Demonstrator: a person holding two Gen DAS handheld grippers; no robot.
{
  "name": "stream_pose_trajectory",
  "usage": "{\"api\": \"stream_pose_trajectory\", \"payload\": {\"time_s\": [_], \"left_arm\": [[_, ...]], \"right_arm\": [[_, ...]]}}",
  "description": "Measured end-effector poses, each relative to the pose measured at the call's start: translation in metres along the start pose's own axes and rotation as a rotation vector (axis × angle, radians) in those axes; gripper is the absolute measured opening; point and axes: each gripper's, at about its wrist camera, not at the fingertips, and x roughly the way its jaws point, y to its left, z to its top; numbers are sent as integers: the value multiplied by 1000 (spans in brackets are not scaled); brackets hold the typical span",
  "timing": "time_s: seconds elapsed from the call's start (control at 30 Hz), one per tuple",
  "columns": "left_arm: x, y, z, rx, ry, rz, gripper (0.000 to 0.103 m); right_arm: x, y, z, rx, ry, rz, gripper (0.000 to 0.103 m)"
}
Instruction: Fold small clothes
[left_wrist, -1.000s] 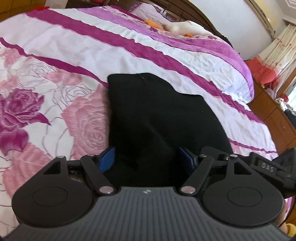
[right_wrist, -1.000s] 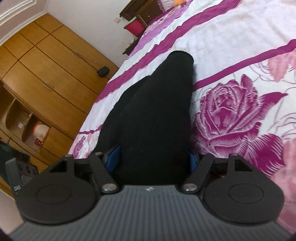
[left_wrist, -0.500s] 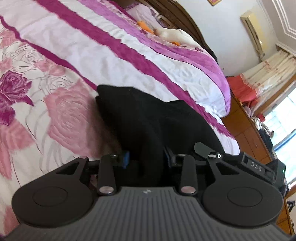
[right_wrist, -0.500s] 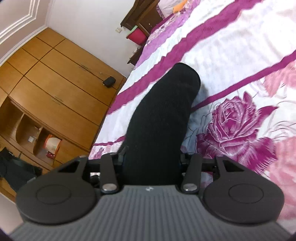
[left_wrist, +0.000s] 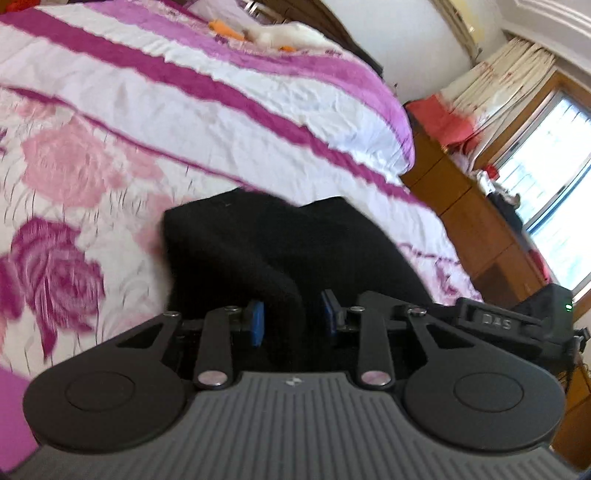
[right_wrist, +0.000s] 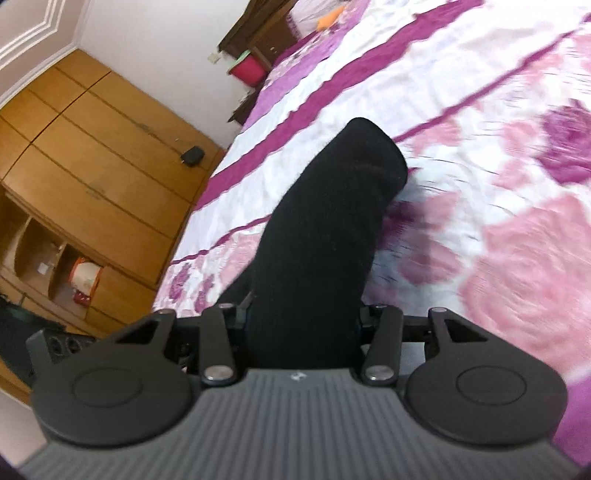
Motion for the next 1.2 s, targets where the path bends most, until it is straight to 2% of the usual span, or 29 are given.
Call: {"api": "stream_pose_trajectory", "payload": {"time_s": [0.1, 0.2, 0.3, 0.47, 0.67, 0.8, 0.93, 0.97, 1.07, 1.2], "left_arm": [[4, -2, -14, 5, 20, 39, 35], [6, 1, -25, 44, 12, 139, 35], [12, 3, -30, 77, 17, 199, 37], [8, 0, -38, 112, 10, 225, 38], [-8, -14, -45, 188, 7, 267, 43], [-11, -15, -54, 201, 26, 291, 44], [8, -7, -61, 212, 69, 354, 47], [14, -5, -62, 215, 73, 362, 50], [22, -5, -65, 229, 64, 388, 54], [9, -16, -67, 249, 31, 411, 54]], "right_arm": [[-9, -15, -12, -6, -6, -37, 48], [-3, -31, -25, -20, 3, -88, 50], [3, -41, -38, -49, -2, -120, 54], [-8, -40, -42, -66, -24, -119, 58], [-39, -27, -53, -174, -77, -179, 58], [-52, -21, -68, -243, -114, -227, 57], [-43, -20, -77, -305, -101, -250, 57], [-36, -22, -77, -307, -90, -252, 57], [-21, -25, -78, -301, -80, -267, 57], [-33, -13, -83, -300, -124, -284, 58]]}}
